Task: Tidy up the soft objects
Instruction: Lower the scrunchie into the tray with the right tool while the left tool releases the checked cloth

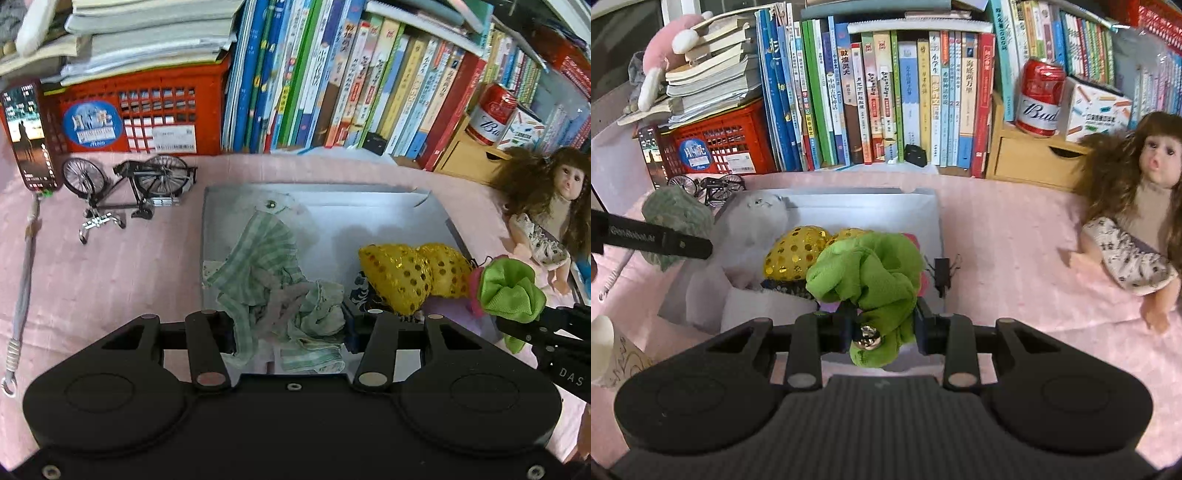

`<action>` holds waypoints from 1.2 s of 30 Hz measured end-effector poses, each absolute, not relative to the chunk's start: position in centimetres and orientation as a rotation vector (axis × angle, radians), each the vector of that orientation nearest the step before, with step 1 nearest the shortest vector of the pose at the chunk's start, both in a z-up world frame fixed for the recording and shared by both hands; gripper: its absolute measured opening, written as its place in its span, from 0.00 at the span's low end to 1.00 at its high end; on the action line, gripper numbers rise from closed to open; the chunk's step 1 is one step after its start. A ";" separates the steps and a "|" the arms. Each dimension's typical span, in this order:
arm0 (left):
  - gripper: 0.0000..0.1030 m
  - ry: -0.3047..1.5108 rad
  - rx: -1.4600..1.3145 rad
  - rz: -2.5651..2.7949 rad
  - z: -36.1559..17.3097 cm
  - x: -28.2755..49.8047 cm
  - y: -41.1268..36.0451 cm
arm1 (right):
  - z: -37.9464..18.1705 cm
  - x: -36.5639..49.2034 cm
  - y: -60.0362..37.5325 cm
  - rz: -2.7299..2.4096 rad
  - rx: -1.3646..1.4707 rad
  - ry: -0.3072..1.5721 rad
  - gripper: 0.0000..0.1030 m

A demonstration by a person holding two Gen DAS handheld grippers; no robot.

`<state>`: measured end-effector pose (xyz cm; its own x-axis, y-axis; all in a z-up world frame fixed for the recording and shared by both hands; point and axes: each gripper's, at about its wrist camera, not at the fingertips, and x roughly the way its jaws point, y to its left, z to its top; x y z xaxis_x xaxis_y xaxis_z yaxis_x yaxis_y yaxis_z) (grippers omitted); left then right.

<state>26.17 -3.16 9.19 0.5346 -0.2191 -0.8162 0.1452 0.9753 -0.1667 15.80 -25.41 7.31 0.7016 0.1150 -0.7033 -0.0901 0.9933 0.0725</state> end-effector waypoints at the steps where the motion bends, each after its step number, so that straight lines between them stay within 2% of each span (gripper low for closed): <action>1: 0.46 0.988 -0.083 -0.213 9.0 26.4 -3.3 | 7.2 16.1 -25.3 0.116 0.039 0.786 0.36; 26: 0.50 1.062 -0.070 -0.161 5.7 29.9 -4.3 | 4.3 22.4 -23.1 0.135 0.089 0.834 0.38; 33: 0.54 1.061 -0.059 -0.163 5.6 30.1 -4.5 | 4.3 22.3 -23.1 0.146 0.092 0.834 0.44; 36: 0.59 1.057 -0.052 -0.162 5.6 30.0 -4.7 | 4.4 22.2 -23.1 0.149 0.091 0.831 0.47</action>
<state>30.01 -4.66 5.58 0.4807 -0.1576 -0.8626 0.1072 0.9869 -0.1205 22.25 -23.05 4.41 0.6647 0.1668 -0.7282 -0.0959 0.9858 0.1382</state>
